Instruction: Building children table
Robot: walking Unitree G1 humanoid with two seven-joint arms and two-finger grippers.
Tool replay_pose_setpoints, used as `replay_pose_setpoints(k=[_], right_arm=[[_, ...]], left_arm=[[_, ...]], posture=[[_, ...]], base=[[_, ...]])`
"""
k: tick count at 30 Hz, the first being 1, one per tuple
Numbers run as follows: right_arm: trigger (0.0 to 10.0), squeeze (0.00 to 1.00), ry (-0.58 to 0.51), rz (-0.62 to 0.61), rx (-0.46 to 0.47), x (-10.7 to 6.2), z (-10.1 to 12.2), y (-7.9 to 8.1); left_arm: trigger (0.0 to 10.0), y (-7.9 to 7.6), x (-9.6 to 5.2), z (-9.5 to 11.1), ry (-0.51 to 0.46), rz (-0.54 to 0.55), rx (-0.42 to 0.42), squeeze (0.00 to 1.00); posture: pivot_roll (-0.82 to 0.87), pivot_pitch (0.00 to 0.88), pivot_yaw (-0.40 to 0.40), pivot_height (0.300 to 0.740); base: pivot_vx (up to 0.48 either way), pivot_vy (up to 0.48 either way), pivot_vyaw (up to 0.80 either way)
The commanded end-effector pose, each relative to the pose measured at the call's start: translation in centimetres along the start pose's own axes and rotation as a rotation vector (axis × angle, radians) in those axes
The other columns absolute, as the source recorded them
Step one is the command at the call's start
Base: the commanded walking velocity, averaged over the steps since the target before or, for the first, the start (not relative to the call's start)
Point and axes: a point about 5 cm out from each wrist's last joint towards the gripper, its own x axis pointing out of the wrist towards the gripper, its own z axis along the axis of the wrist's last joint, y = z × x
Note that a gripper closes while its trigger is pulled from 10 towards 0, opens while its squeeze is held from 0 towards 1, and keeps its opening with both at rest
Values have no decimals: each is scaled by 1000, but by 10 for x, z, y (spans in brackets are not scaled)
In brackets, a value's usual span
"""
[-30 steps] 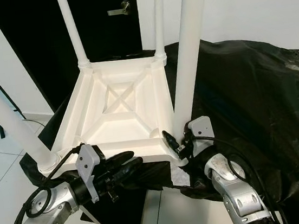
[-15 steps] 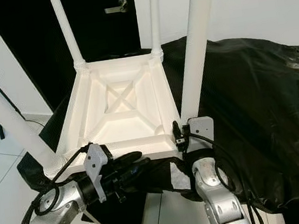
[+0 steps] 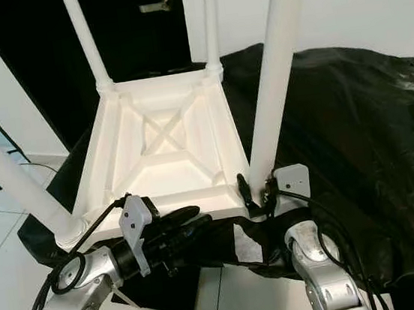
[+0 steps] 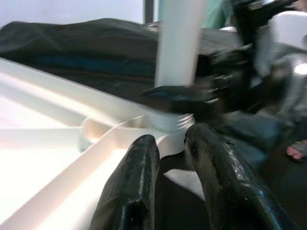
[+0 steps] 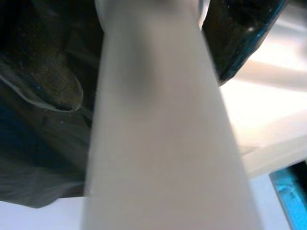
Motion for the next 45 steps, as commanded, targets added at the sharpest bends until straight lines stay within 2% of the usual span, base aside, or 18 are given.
replay_pose_setpoints(k=[1,2,4,5,11,12,13,18,19,29,31,32,33,37,41,43,45], right_arm=[[10000,1000,-20,52,18,-3,3,-2],[10000,75,-14,112,20,-4,3,-4],[10000,75,-7,170,24,-6,4,-6],[10000,0,-3,211,19,-4,4,-7],[10000,0,7,316,-24,5,4,-13],[10000,0,25,409,-48,19,1,-12],[10000,0,34,450,-70,25,-1,-11],[9608,0,45,477,-70,30,-3,-10],[0,0,54,494,-78,34,-4,-9],[0,0,74,478,-81,37,-4,-15],[0,0,92,381,-75,34,-7,-17],[0,0,92,381,-75,34,-7,-17],[0,0,100,271,-68,34,-10,-15],[0,0,102,229,-65,34,-10,-12],[0,0,93,165,-24,36,-12,-3],[0,0,86,65,11,40,-11,9],[0,0,86,65,11,40,-11,9]], left_arm=[[10000,6,-1,-3,14,97,0,0],[10000,7,-1,-3,15,98,1,0],[10000,7,-1,-4,16,100,2,0],[10000,6,-2,-4,19,99,6,0],[10000,5,-1,-4,19,95,11,0],[10000,4,2,-3,13,93,13,0],[10000,5,4,-1,8,93,18,0],[10000,5,5,0,1,98,26,0],[10000,5,6,1,-5,102,28,0],[10000,7,5,2,-5,124,25,0],[10000,5,5,1,2,127,30,0],[10000,5,5,1,2,127,30,0],[10000,4,6,1,7,132,44,0],[10000,4,6,1,7,133,47,0],[10000,3,7,0,7,135,45,0],[10000,2,8,0,8,135,43,0],[10000,2,8,0,8,135,43,0]], posture=[[-15,0,22,740],[-14,0,24,740],[-14,0,24,740],[-14,0,25,740],[-12,0,24,740],[1,0,0,740],[5,0,-1,740],[12,0,-14,740],[17,0,-22,740],[18,0,-22,740],[20,0,-23,740],[20,0,-23,740],[19,0,-27,740],[18,0,-26,740],[8,0,-28,740],[2,0,-31,740],[2,0,-31,740]], base=[[0,0,0],[0,0,0],[0,0,0],[0,0,0],[0,0,0],[0,0,0],[0,0,0],[0,0,0],[0,0,0],[0,0,0],[0,0,0],[0,0,0],[0,0,0],[0,0,0],[0,0,0],[0,0,0],[0,0,0]])
